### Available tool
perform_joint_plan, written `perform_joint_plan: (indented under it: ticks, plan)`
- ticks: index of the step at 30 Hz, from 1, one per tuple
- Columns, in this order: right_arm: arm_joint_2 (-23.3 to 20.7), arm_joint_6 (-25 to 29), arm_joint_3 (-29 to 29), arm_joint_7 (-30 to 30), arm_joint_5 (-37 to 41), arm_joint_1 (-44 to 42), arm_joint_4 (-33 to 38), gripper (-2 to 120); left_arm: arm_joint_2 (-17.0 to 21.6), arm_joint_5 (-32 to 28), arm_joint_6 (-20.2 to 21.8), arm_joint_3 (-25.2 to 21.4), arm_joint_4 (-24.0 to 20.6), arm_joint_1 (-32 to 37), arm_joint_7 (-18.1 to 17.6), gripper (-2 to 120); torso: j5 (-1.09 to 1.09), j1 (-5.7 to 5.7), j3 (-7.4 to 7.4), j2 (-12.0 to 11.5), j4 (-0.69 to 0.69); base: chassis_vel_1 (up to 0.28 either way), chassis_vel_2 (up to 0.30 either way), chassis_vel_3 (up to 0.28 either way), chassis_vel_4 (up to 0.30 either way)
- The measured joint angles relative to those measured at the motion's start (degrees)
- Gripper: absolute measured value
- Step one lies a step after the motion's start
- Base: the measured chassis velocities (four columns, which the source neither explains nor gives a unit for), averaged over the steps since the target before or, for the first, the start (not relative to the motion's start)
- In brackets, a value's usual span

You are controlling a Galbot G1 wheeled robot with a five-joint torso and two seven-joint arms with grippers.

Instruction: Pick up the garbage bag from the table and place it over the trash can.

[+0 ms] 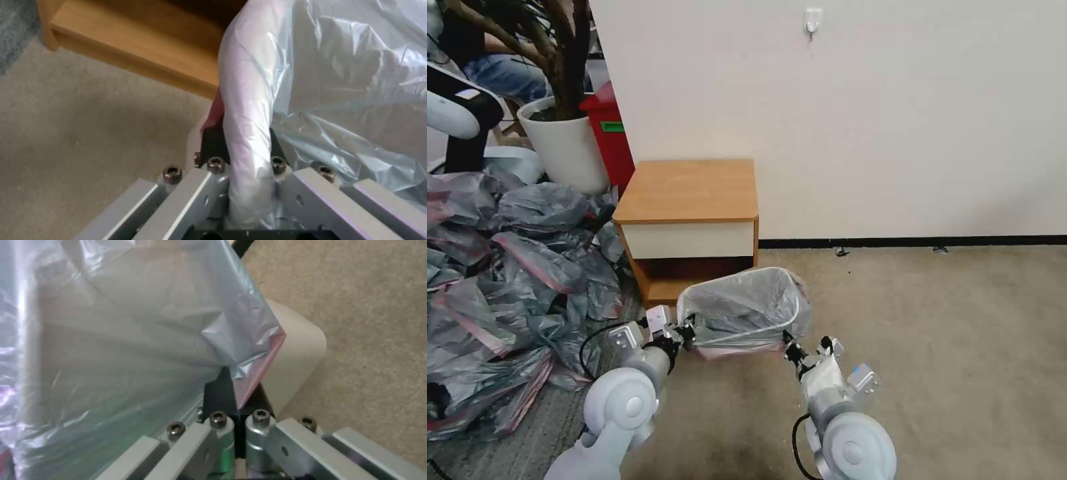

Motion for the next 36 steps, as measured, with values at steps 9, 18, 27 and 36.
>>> perform_joint_plan:
  ticks: [9, 18, 27, 36]
  plan:
    - [-1.1, 1.9, -0.9, -2.3, -6.1, -1.8, 0.4, 12, 1.4, 0.0, 0.0, -0.2, 0.7, -0.7, 0.0, 3, 0.00, 0.00, 0.00, 0.0, 0.00, 0.000, 0.000, 0.000, 0.000]
    - [-3.7, 4.7, -2.8, -4.6, -15.4, -5.3, -0.1, 42, 3.5, -2.2, -0.3, -0.8, 1.7, -3.1, 0.2, 3, -0.01, 0.00, 0.00, 0.0, -0.01, 0.000, 0.000, 0.000, 0.000]
    - [-5.8, 7.1, -0.3, -6.8, -20.1, -6.7, -1.2, 77, 6.5, -3.9, -0.7, -1.5, 1.8, -4.0, 1.1, 3, 0.00, 0.00, 0.00, 0.0, 0.00, 0.000, 0.000, 0.000, 0.000]
    - [-9.8, 11.1, 3.4, -12.0, -19.8, -7.4, -1.0, 106, 10.7, -7.4, -1.5, -2.5, 2.0, -4.1, 5.9, 3, -0.03, 0.00, 0.00, 0.0, 0.00, 0.000, 0.000, 0.000, 0.000]
